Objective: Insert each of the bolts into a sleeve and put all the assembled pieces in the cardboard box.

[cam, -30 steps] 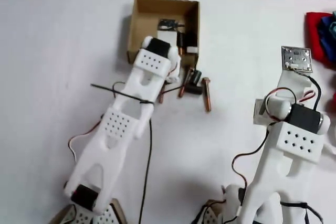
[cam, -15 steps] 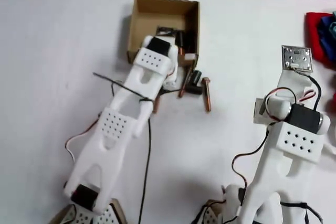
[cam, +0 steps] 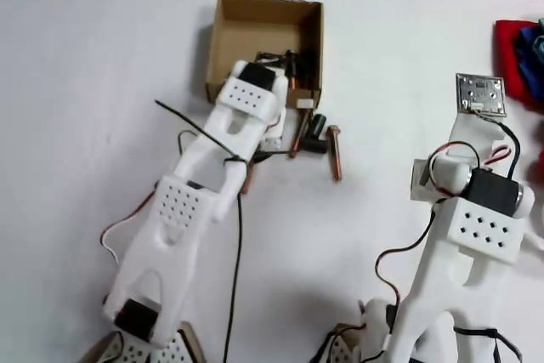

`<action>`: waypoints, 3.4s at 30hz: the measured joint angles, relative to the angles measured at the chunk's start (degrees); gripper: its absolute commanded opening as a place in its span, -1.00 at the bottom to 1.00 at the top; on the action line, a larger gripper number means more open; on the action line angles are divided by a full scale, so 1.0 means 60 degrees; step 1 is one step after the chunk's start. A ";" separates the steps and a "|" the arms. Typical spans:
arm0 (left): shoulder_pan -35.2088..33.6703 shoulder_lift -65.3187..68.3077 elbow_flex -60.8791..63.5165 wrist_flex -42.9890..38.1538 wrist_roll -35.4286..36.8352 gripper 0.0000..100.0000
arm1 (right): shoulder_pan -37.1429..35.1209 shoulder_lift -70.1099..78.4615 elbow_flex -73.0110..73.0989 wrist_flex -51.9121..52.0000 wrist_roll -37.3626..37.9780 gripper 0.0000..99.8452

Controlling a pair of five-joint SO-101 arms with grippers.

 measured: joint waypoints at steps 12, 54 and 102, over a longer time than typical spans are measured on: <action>-0.0132 -0.0029 0.0000 -0.0029 0.0234 -0.72 | 0.0000 0.0000 0.0000 0.0000 0.0000 -0.96; 0.0762 -1.0696 0.6462 -0.2505 0.0278 -0.95 | -0.2564 -0.9128 0.7473 -0.3209 0.0015 -0.95; 0.2271 -1.7070 1.5267 -1.1839 0.0806 -0.95 | -0.6535 -0.9011 1.0535 -1.1092 -0.1553 -0.95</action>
